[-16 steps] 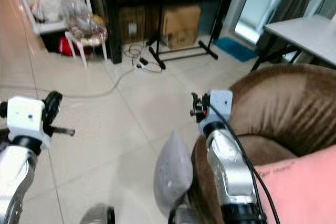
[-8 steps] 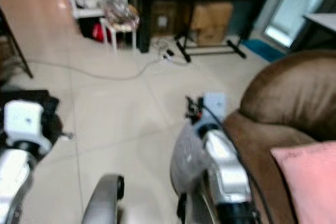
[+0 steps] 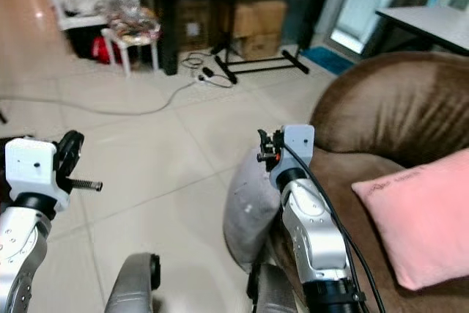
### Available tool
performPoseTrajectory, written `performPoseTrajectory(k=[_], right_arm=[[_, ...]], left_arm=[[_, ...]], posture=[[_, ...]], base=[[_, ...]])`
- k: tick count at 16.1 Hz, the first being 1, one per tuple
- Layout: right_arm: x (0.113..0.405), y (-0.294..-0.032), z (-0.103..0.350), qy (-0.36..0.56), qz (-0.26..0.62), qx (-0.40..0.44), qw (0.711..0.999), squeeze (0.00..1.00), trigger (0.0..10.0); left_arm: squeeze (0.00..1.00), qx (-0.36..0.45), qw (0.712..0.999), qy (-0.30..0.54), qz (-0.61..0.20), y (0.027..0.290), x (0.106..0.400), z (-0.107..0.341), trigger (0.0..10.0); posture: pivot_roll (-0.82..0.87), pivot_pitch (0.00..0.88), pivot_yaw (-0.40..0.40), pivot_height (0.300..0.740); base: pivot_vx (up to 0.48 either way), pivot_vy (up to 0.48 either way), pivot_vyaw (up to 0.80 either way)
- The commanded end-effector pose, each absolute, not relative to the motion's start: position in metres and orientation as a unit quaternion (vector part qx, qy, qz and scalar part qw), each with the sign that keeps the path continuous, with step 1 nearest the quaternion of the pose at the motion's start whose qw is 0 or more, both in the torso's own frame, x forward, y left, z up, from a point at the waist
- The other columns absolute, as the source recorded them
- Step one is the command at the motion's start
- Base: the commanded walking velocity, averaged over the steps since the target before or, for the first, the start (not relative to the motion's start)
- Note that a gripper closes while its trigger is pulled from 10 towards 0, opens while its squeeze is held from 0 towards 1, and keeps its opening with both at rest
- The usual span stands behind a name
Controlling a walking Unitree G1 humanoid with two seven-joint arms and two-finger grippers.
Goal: Move the pillow to the sofa from floor
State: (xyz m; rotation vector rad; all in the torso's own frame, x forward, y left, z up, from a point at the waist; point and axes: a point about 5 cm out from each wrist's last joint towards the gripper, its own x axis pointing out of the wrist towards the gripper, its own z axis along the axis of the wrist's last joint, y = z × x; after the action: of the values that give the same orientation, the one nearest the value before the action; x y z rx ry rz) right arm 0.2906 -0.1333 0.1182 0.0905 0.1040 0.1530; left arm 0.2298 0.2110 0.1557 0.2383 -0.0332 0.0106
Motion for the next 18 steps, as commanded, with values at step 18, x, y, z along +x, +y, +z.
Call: performPoseTrajectory(k=[18], right_arm=[[0.2915, -0.1322, 0.1211, 0.042, 0.102, 0.047, 0.993, 0.00, 10.0]], left_arm=[[0.00, 0.119, 0.992, -0.029, -0.004, 0.2057, 0.2308, 0.1586, 10.0]], posture=[[0.04, 0.000, -0.087, 0.606]], base=[[0.284, 0.000, 0.00]])
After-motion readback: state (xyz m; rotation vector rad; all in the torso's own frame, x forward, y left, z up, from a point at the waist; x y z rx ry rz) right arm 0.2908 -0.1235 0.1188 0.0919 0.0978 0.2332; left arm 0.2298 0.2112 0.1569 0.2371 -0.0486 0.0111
